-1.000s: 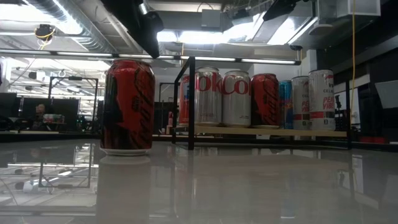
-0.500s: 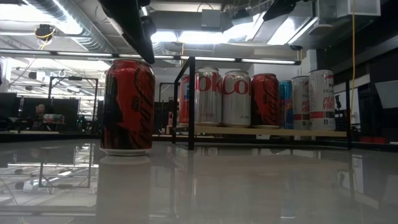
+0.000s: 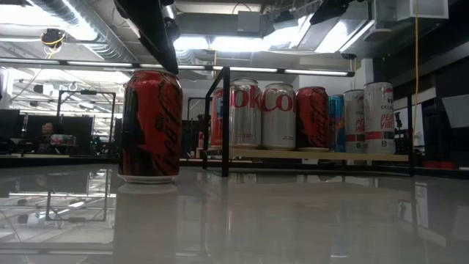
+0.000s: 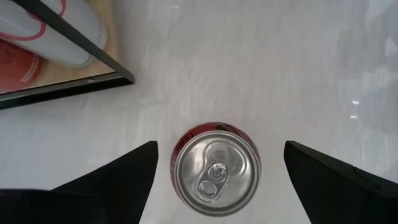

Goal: Place canned beverage on shelf
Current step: Put the red soda can on the shelf

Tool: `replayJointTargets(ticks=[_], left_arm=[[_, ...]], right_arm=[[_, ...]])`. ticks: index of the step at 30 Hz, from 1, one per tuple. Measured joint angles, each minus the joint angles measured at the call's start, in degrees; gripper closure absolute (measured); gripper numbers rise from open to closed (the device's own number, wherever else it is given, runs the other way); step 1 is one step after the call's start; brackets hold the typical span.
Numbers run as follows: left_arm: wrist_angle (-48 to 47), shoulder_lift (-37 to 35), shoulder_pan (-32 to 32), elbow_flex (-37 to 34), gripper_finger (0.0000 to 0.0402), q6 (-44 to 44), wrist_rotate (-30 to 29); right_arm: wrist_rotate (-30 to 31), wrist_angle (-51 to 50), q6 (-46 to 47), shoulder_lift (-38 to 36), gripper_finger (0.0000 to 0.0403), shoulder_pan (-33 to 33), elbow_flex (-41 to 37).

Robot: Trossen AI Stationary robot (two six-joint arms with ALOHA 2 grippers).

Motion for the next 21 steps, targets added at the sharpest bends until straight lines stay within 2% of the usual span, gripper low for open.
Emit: replayJointTargets(ticks=[15,21], left_arm=[[0.6,4.4,-0.1,-3.4,0.0066,0.2,1.3],[0.9,5.0,-0.1,-3.7,0.0111,6.0,2.7]], right_arm=[[0.0,0.0,0.0,0.0,0.012,0.0,0.0],[0.0,0.0,0.0,0.0,0.012,0.0,0.0]])
